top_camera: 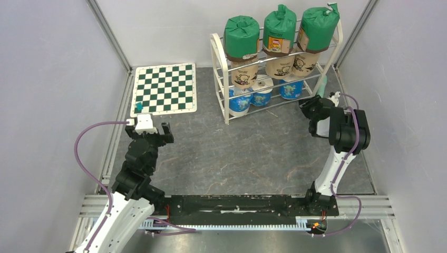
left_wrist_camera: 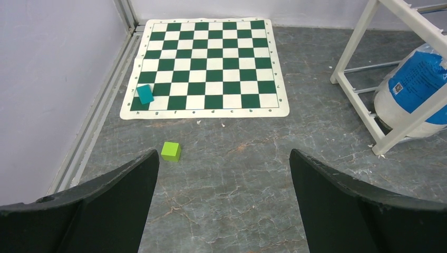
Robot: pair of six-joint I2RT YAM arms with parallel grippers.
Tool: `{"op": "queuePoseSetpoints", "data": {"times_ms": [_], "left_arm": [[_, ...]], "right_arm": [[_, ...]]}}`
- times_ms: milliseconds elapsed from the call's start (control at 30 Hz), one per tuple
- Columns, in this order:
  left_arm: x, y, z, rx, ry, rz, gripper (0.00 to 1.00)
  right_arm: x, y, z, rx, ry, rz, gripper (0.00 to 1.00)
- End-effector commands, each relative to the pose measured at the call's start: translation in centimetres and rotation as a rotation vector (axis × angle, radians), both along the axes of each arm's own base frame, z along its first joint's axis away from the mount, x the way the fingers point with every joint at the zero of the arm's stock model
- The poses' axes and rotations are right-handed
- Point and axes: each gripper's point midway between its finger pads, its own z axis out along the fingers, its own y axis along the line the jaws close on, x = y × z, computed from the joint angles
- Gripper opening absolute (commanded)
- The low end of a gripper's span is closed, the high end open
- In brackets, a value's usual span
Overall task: Place and organize the paper towels onto the shelf
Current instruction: Adjust the paper towel on the shelf.
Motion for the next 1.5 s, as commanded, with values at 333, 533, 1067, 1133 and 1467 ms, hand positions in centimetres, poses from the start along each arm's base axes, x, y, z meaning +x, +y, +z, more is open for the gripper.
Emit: {"op": "queuePoseSetpoints", "data": {"times_ms": [333, 533, 1067, 1133, 1467], "left_arm": [[-0.1, -0.3, 0.8, -0.059, -0.038, -0.009, 1.0], [-0.2, -0.2, 1.0, -0.067, -0.048, -0.01, 1.0], [-0.2, -0.3, 1.0, -0.066, -0.052, -0.014, 1.0], [-0.2, -0.3, 1.0, -0.066, -0.053, -0.015, 1.0], [-0.2, -0.1, 0.9, -0.062, -0.054, -0.009, 1.0]], "right_arm": [[-4.3, 0.4, 2.4, -0.1, 0.041, 0.039, 0.46], [-3.1, 1.7, 6.9, -0.097, -0.114, 0.11, 0.6], [0.7, 2.7, 13.1, -0.022, -0.319, 0.151, 0.8], [1.3, 2.5, 13.1, -0.022, -0.321, 0.145, 0.8], [3.5, 2.5, 12.4, 0.016, -0.322, 0.134, 0.79]]}}
